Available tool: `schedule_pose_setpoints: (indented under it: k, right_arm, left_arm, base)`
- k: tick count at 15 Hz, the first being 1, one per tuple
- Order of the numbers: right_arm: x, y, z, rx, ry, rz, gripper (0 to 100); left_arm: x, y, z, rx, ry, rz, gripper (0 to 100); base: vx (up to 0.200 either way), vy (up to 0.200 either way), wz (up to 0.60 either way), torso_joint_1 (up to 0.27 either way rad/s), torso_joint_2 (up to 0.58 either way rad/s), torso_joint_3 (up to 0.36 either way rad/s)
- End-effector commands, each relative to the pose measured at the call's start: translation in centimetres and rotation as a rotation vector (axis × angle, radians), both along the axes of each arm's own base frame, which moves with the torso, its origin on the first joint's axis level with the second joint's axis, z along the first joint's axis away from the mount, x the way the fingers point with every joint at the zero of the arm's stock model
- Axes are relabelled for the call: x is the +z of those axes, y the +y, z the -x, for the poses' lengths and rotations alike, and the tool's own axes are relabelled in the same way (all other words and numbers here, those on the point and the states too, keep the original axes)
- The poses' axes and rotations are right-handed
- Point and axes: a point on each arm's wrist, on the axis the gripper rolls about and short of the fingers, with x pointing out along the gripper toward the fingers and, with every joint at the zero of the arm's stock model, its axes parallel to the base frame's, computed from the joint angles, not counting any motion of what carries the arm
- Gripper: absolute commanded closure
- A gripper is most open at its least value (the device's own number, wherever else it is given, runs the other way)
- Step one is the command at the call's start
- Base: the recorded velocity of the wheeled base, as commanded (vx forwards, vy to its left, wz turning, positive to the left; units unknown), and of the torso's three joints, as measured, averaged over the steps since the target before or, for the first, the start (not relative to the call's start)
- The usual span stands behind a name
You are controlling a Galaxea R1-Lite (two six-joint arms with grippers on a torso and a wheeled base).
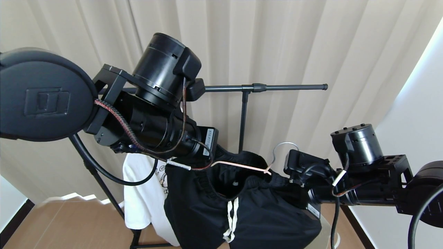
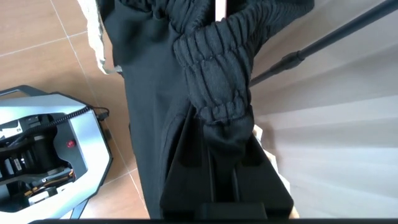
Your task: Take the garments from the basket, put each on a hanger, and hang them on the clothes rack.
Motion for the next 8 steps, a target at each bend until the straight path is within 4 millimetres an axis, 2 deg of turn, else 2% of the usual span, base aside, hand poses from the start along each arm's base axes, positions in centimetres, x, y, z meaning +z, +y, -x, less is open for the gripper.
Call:
schedule_pose_setpoints:
  k: [1,6,8]
  right_arm:
    - [-0.8,0.2,-0.2,0.003,0.023,0.017,100]
    - [-1.7,0.4,-0.5,0.004,0.049,0.035,100]
    - [-1.8,0.4,-0.7,0.001,0.052,0.038,100]
  left_arm:
    - [0.7,-0.1,-0.3,0.018,-0.008,0.036,100]
    - [1.7,0.4,-0.5,0.044,-0.021,0.078,100]
    - [1.9,1.5,-1.3,0.089,-0.03,0.082,100]
  base:
    - [0.0,0.0,0.0,0.0,0.0,0.0]
    - [0.0,0.0,0.0,0.0,0.0,0.0]
    - [0.0,0.0,0.0,0.0,0.0,0.0]
